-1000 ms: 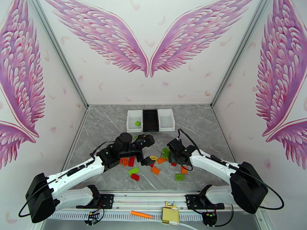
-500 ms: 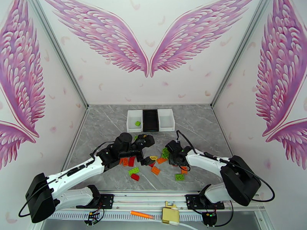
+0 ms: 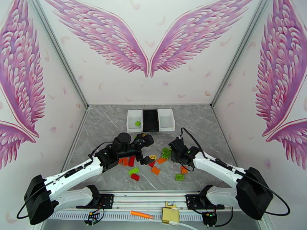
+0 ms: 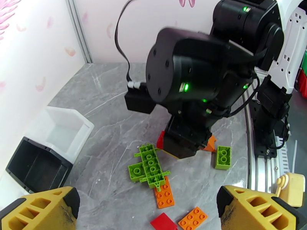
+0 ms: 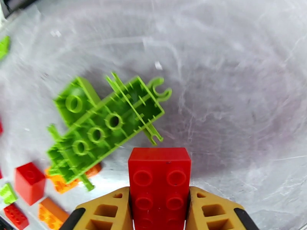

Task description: Sort the legos into containers by color

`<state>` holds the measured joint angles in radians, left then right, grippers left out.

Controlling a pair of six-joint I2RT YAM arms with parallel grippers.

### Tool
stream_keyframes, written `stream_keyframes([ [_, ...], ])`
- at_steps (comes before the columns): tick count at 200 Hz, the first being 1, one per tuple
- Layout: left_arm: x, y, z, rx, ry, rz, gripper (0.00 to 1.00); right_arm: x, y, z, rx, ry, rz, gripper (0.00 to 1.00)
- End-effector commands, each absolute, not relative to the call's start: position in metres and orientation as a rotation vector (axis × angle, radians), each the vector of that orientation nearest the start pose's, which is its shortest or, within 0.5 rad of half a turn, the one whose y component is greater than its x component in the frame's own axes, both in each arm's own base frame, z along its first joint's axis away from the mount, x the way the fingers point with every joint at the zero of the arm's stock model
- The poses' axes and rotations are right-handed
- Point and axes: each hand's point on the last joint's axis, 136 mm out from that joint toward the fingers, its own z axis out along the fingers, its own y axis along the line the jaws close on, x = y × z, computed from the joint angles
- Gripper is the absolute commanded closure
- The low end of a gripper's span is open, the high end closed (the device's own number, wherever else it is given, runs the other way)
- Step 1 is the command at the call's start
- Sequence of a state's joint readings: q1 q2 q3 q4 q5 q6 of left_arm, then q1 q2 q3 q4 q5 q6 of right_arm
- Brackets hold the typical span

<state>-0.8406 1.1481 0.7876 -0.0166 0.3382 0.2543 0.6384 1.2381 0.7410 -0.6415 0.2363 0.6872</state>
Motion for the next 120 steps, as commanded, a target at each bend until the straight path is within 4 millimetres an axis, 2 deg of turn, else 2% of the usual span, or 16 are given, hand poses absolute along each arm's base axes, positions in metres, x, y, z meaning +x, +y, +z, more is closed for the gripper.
stream_keyframes([
  [1,0.213,-0.320,0.247,1.194,1.551,-0.707,0.01,0.266,0.135,0.118,0.129,2.557,0.141,0.68],
  [23,0.213,-0.319,0.246,1.182,1.553,-0.705,0.01,0.287,0.139,0.146,0.115,2.478,0.175,0.68],
  [48,0.215,-0.318,0.248,1.164,1.555,-0.703,0.01,0.316,0.143,0.167,0.090,2.400,0.205,0.68],
  [90,0.233,-0.310,0.253,1.021,1.595,-0.651,0.01,0.378,0.148,0.186,0.080,2.311,0.241,0.69],
  [120,0.243,-0.305,0.256,0.937,1.609,-0.624,0.01,0.427,0.155,0.187,0.037,2.267,0.225,0.70],
])
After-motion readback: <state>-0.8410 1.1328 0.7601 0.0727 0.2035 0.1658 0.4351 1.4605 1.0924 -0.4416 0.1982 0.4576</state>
